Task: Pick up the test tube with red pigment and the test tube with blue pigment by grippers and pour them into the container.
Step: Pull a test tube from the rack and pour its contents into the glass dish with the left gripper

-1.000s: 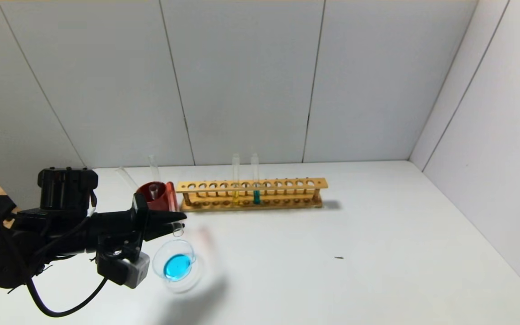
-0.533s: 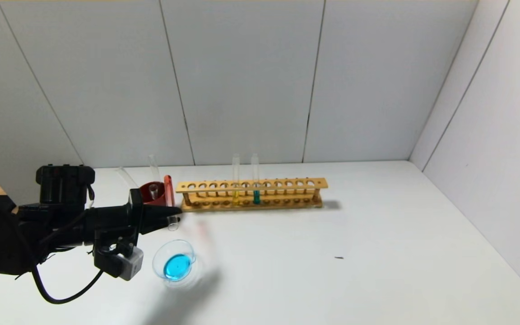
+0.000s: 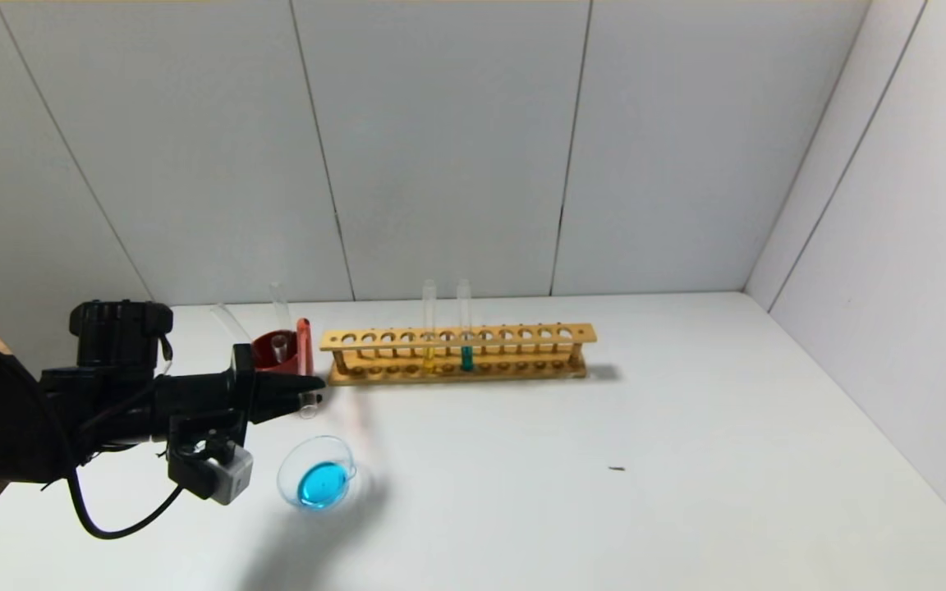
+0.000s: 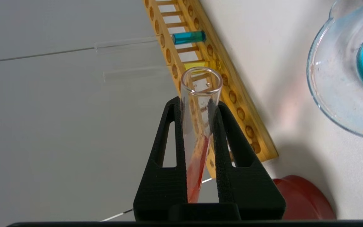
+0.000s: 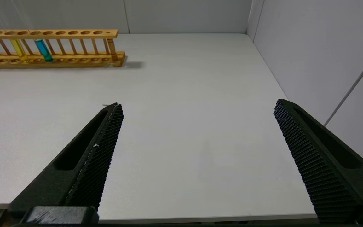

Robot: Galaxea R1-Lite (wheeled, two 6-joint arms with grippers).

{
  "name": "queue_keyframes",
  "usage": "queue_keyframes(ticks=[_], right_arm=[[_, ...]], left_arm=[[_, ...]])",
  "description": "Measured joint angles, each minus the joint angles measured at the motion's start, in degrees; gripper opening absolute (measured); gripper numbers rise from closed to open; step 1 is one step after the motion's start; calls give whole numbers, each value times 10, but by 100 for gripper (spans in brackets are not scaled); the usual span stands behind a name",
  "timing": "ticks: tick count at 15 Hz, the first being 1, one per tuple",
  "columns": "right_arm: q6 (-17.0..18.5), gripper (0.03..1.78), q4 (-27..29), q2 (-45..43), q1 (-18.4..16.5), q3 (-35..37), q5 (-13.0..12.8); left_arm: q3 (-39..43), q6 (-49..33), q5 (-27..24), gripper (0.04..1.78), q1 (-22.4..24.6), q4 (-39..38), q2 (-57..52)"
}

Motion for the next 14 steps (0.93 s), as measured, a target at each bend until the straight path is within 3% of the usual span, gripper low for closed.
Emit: queue_keyframes(ticks=[6, 14], right_arm=[[0, 175, 0, 0, 0, 0, 0], [0, 175, 0, 0, 0, 0, 0]], left_arm=[[-16, 61, -27, 30, 28, 43, 6], [-33, 113, -44, 30, 30, 64, 15]])
